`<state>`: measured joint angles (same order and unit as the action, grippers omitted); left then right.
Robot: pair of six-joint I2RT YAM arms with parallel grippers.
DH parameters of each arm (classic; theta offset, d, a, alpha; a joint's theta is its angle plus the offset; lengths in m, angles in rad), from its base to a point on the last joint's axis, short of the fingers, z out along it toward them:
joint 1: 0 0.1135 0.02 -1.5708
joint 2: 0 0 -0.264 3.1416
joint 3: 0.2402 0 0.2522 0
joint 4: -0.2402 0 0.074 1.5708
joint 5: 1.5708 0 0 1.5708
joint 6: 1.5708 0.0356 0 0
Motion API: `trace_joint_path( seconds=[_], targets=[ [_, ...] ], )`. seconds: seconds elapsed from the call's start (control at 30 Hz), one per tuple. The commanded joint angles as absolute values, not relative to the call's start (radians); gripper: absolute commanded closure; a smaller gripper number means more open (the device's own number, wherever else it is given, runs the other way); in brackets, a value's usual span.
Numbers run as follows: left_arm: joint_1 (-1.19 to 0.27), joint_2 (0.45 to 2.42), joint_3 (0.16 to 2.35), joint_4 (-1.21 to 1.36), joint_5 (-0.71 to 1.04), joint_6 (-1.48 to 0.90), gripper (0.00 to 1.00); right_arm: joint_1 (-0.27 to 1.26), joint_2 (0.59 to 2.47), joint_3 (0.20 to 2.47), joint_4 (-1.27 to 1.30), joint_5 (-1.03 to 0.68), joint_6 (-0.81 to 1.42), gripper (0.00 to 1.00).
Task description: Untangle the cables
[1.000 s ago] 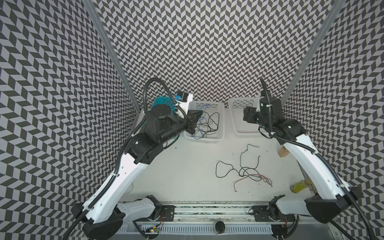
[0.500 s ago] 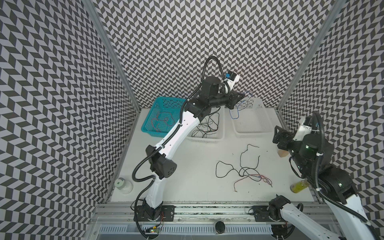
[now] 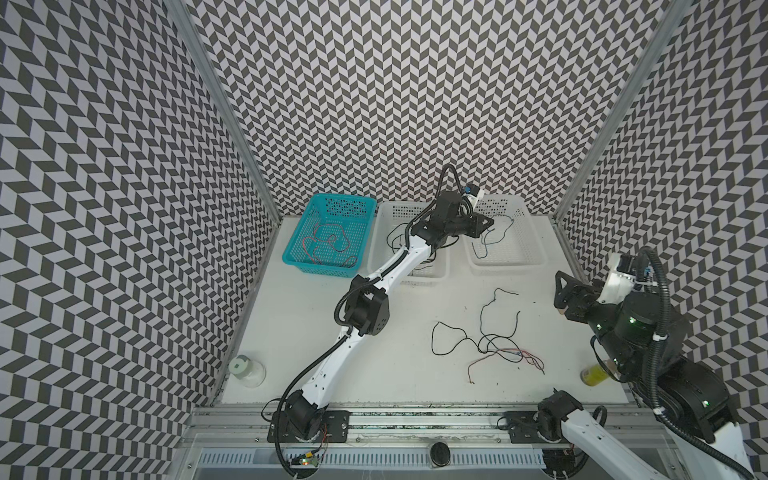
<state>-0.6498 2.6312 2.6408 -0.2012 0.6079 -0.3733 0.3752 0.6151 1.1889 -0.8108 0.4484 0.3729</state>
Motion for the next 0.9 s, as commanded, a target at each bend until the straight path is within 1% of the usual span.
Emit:
trace_joint_path(
  seconds=[0.0,0.1,0.13,0.27,0.3,0.37,0.47,0.57,0.67,0.87],
  targets=[
    [-0.653,2.618,2.640,-0.146,0.568,-0.364,0.79,0.374,0.615,1.159,-0.817,0.403,0.398,0.18],
    [-0.658,2.604,2.638,-0.169,0.563,-0.344,0.62,0.374,0.623,1.129,-0.814,0.374,0.421,0.18],
    [-0.660,2.601,2.639,-0.170,0.563,-0.341,0.60,0.374,0.625,1.121,-0.811,0.365,0.428,0.18],
    [-0.675,2.576,2.652,-0.184,0.524,-0.336,0.60,0.374,0.623,1.106,-0.805,0.353,0.439,0.19],
    [-0.679,2.570,2.657,-0.184,0.505,-0.344,0.58,0.374,0.623,1.103,-0.807,0.353,0.441,0.19],
    [-0.687,2.563,2.663,-0.175,0.488,-0.362,0.49,0.374,0.627,1.098,-0.810,0.347,0.446,0.20],
    [-0.703,2.555,2.688,-0.204,0.493,-0.365,0.46,0.374,0.627,1.087,-0.811,0.344,0.451,0.20],
    [-0.712,2.502,2.670,-0.232,0.481,-0.353,0.37,0.373,0.630,1.072,-0.821,0.341,0.452,0.20],
    [-0.702,2.383,2.561,-0.243,0.430,-0.338,0.34,0.373,0.655,1.044,-0.842,0.317,0.458,0.19],
    [-0.690,2.010,2.041,-0.133,0.320,-0.295,0.30,0.373,0.686,0.899,-0.804,0.264,0.510,0.19]
  ],
)
